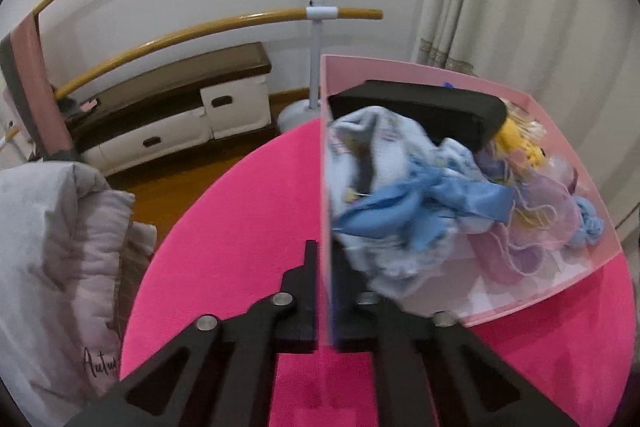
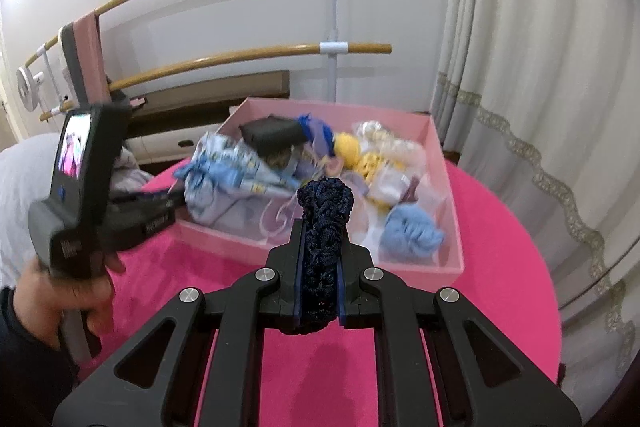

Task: Organize soft objects
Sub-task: 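Grasp the navy crocheted pouch with the right gripper while the left grips the pink box wall, then carry the navy crocheted pouch over the box with the right gripper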

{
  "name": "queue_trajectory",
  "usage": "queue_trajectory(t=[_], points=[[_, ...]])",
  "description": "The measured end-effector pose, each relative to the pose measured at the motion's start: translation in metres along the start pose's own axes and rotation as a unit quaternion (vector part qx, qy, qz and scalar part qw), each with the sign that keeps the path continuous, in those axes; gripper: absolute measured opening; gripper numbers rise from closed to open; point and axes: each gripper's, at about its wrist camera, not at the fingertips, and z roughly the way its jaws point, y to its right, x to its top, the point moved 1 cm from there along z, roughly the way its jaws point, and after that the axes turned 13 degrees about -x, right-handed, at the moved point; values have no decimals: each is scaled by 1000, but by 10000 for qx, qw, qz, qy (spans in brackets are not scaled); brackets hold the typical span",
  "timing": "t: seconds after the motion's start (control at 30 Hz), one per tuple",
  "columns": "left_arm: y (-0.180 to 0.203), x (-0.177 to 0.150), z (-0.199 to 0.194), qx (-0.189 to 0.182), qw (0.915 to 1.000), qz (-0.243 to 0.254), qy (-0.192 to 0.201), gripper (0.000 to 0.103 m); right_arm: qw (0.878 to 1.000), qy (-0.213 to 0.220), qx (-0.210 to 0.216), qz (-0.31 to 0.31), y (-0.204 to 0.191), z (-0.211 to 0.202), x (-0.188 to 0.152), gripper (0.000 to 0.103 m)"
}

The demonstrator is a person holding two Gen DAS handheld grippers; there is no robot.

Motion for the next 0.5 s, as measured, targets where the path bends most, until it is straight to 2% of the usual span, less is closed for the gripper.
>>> queue_trajectory(t=[0.33, 0.5], points=[[-21, 3, 8, -27, 10000, -72, 33, 0, 10000, 43, -11, -17, 5, 13, 25, 11], [-16, -4, 5, -31, 10000, -86, 37, 0, 10000, 16, 68, -5, 6, 24, 37, 11]])
